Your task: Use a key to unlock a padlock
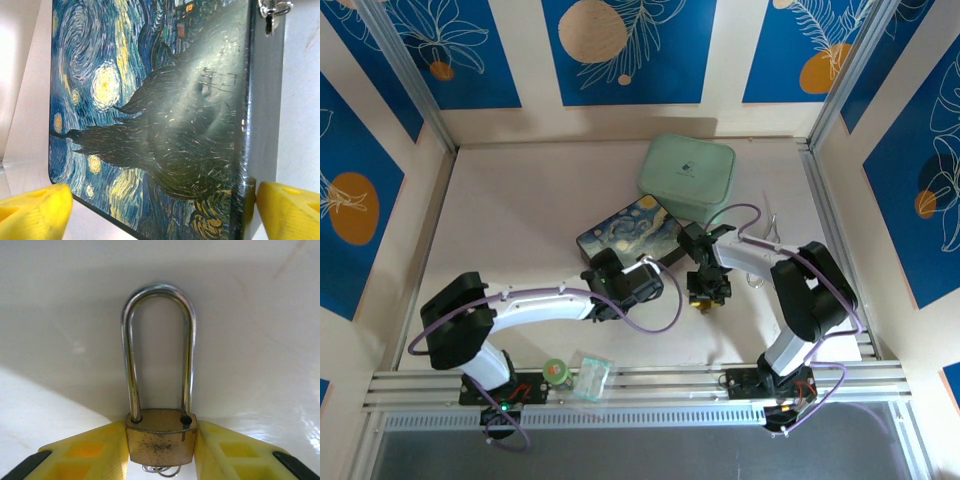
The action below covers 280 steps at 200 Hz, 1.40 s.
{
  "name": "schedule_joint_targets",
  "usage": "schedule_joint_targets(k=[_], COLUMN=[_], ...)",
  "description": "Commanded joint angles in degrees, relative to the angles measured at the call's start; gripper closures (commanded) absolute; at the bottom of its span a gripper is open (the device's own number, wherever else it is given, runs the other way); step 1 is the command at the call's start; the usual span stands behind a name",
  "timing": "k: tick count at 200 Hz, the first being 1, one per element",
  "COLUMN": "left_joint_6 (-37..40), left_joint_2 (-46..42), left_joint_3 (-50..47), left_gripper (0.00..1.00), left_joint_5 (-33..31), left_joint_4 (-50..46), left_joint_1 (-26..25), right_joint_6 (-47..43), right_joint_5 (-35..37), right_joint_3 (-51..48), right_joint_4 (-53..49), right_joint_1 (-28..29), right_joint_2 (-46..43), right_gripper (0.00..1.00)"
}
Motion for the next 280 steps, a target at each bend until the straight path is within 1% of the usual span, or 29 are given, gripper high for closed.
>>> schedule_joint_targets(k=[1,33,65,73,87,98,112,141,154,170,183,195,220,233,243,261,270,280], left_joint_6=[-1.2,-4.9,-8.4,-9.0,-9.5,-9.3,-9.3,-10.3,-9.3,-7.6,-7.6,-7.8,-10.1,-11.5,-9.6,-4.5,-4.4,-3.7], left_joint_2=[1.5,-1.7,-3.4,-3.7,-4.3,-4.8,-5.6,-7.4,-8.6,-11.7,-14.9,-18.9,-29.0,-33.4,-35.8,-36.8,-35.7,-33.5], left_joint_3=[1.3,0.0,-0.4,-0.6,-1.3,-2.0,-2.7,-3.6,-4.2,-5.9,-7.2,-8.8,-12.9,-15.1,-18.2,-25.4,-27.9,-29.0], left_gripper=[0.03,0.00,0.00,0.00,0.00,0.00,0.00,0.00,0.00,0.00,0.00,0.00,0.00,0.01,0.01,0.01,0.01,0.00], left_joint_5=[-4.4,-5.8,-6.9,-7.0,-7.1,-6.8,-6.9,-6.4,-6.3,-2.1,-0.4,1.6,6.2,5.0,3.2,3.4,4.5,7.9], left_joint_4=[-4.5,-6.2,-8.2,-8.3,-7.8,-6.9,-6.4,-6.7,-6.0,-2.8,-1.2,0.4,6.8,10.8,16.9,31.6,37.1,39.8], left_joint_1=[1.4,4.6,8.3,9.0,10.4,11.7,13.3,17.2,17.7,17.7,17.8,18.6,22.9,26.0,28.6,34.8,38.2,41.9], right_joint_6=[-1.9,-2.5,-2.8,-2.9,-2.8,-2.7,-2.8,-3.5,-3.8,-3.9,-4.4,-6.0,-10.1,-14.0,-16.4,-17.7,-20.3,-24.0], right_joint_5=[3.3,2.5,2.9,2.7,2.3,2.4,2.8,3.5,3.6,4.3,4.5,4.6,5.3,6.1,7.8,15.3,15.3,13.0], right_joint_3=[1.0,1.1,1.8,1.8,1.8,1.7,1.7,1.8,1.9,2.0,2.3,2.3,1.9,-0.5,-3.3,-10.2,-13.7,-16.5], right_joint_4=[-4.1,-3.1,-3.4,-3.3,-2.9,-2.8,-2.6,-0.8,0.4,1.6,2.2,4.1,10.9,18.3,25.7,40.5,48.2,54.6], right_joint_1=[-0.4,-0.4,-0.5,-0.4,-0.1,-0.1,-0.2,-0.5,-0.7,-1.1,-2.2,-3.6,-8.9,-11.3,-13.1,-15.8,-17.5,-19.2], right_joint_2=[1.9,2.7,2.5,2.2,1.4,0.6,-0.8,-5.3,-7.6,-10.2,-11.7,-12.8,-15.2,-17.9,-20.1,-22.8,-23.7,-23.9], right_gripper=[0.61,0.59,0.59,0.57,0.49,0.46,0.39,0.25,0.20,0.12,0.05,0.03,0.01,0.01,0.01,0.00,0.00,0.00])
